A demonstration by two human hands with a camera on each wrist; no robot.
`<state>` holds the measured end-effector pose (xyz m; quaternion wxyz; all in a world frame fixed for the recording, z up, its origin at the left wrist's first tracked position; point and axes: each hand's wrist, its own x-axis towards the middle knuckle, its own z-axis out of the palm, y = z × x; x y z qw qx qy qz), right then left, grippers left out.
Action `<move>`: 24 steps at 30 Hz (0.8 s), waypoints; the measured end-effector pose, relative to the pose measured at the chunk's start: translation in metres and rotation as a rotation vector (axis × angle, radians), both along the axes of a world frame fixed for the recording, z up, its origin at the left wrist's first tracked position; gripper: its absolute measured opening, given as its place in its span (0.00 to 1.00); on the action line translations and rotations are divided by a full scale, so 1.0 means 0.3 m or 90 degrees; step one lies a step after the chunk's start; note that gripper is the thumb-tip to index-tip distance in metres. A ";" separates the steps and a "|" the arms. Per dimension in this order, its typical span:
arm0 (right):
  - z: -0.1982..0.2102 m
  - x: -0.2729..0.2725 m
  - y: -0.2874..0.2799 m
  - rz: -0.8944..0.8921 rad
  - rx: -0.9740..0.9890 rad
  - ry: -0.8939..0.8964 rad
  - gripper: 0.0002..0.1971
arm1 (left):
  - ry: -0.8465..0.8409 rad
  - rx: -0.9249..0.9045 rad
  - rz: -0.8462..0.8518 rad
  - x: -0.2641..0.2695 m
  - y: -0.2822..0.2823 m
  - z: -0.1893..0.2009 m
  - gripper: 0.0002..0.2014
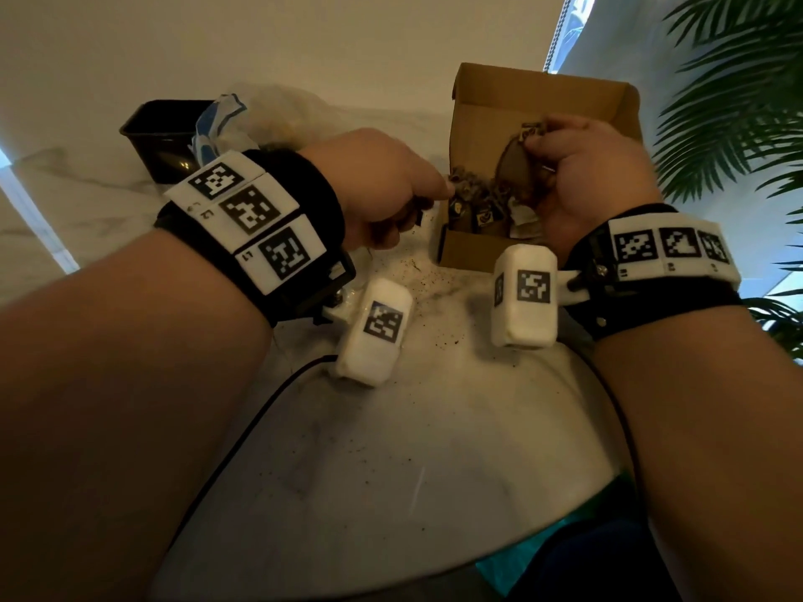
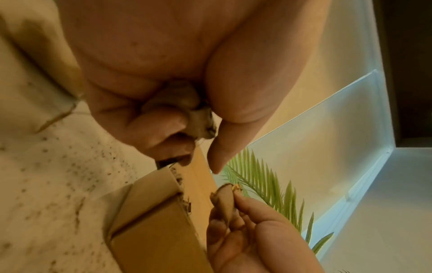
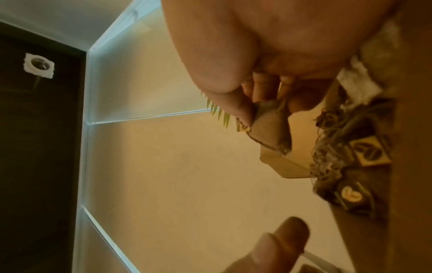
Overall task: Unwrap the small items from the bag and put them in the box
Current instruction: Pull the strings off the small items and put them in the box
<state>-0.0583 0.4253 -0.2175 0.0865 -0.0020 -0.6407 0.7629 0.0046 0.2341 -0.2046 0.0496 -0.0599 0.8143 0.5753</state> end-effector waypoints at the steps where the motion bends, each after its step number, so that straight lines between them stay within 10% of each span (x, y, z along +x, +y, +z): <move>1: -0.002 -0.002 -0.001 0.011 0.027 -0.012 0.13 | -0.028 -0.009 -0.011 -0.004 0.001 -0.006 0.13; 12: 0.039 0.028 -0.064 0.142 0.538 -0.063 0.10 | -0.152 0.026 -0.084 -0.040 0.014 -0.059 0.13; 24: 0.050 0.067 -0.089 0.079 0.610 -0.053 0.21 | -0.155 0.022 -0.079 -0.040 0.028 -0.063 0.07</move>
